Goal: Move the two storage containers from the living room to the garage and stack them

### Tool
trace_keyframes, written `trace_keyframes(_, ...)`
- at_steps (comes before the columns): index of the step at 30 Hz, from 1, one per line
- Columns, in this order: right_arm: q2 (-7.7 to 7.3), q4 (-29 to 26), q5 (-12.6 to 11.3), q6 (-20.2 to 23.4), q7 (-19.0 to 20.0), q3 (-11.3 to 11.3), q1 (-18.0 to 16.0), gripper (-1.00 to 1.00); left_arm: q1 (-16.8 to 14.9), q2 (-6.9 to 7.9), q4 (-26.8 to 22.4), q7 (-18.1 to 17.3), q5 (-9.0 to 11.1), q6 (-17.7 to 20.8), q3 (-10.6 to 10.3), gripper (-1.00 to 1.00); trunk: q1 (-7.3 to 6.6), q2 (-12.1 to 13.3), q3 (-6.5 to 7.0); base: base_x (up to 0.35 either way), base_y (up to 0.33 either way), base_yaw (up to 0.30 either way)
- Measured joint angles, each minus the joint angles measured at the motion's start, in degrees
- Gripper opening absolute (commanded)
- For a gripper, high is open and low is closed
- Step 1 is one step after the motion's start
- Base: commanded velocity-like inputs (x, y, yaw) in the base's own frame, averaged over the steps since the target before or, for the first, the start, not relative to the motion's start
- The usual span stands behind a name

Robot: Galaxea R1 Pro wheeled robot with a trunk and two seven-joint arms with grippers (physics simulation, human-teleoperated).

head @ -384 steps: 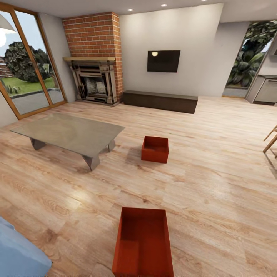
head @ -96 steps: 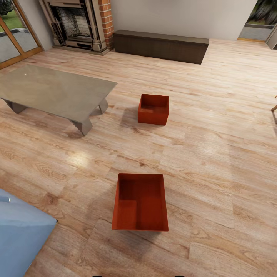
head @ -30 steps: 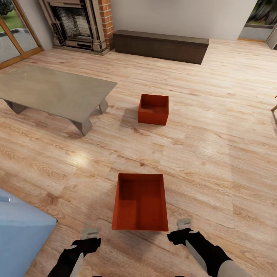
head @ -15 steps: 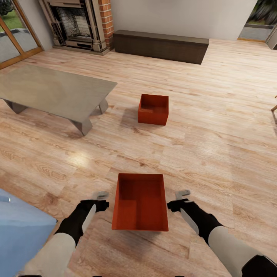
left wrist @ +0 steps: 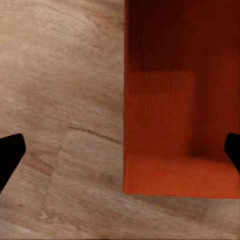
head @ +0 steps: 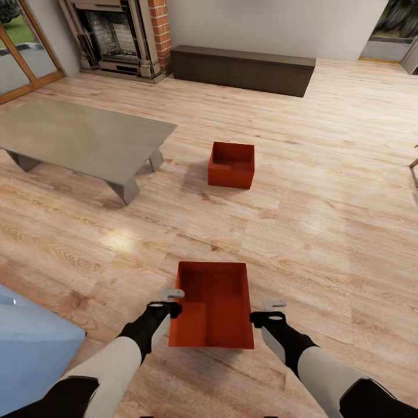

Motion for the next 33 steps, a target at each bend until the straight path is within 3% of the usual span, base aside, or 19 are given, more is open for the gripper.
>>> trace_keyframes(2,-0.03,-0.32,0.00,-0.32,-0.01,0.02,0.00,1.00,-0.01,0.01,0.06,0.06,1.38,-1.70,0.10,1.00,0.00,0.00,0.00,0.000,0.000,0.000)
trace_keyframes(3,-0.09,-1.75,0.00,-0.22,-0.05,0.04,0.00,1.00,-0.01,0.12,-0.08,0.15,3.20,-1.65,0.11,1.00,0.00,0.00,0.00,0.000,0.000,0.000)
trace_keyframes(6,-0.08,-2.98,0.06,0.68,-0.02,0.05,0.00,1.00,-0.01,0.29,-0.06,0.14,3.62,-0.39,0.07,1.00,0.00,0.00,0.00,0.000,0.000,0.000)
trace_keyframes(7,-0.19,-5.07,0.29,8.81,-0.01,0.12,-1.05,1.00,-0.01,0.33,-0.18,-0.24,3.75,0.94,0.06,1.00,0.00,0.00,0.01,0.000,0.000,0.000)
trace_keyframes(8,-0.29,-5.63,0.29,11.33,-0.02,0.11,-1.39,1.00,-0.01,0.31,-0.56,-0.30,3.76,2.12,0.06,1.00,0.00,0.00,0.00,0.000,0.000,0.000)
trace_keyframes(10,-0.42,-6.97,0.37,13.98,-0.06,0.12,-1.70,1.00,-0.01,0.35,-2.54,-0.59,3.84,6.17,0.03,1.00,0.00,0.00,0.00,0.000,0.000,0.000)
trace_keyframes(12,-0.46,-8.11,0.42,15.67,-0.33,0.13,-1.87,1.00,-0.01,0.44,-7.84,-0.75,3.94,14.96,0.10,1.00,0.00,0.00,0.01,0.000,0.000,0.000)
trace_keyframes(15,-0.32,-8.36,0.39,16.03,-1.64,0.13,-1.91,1.00,0.00,0.40,-10.13,-0.39,3.93,18.72,0.14,1.00,0.00,0.00,0.00,0.000,0.000,0.000)
trace_keyframes(33,-0.74,-8.43,0.35,15.69,-3.00,0.04,-1.91,1.00,0.00,0.16,-11.47,-0.44,3.81,20.45,0.18,1.00,0.00,0.00,0.00,0.000,0.000,0.000)
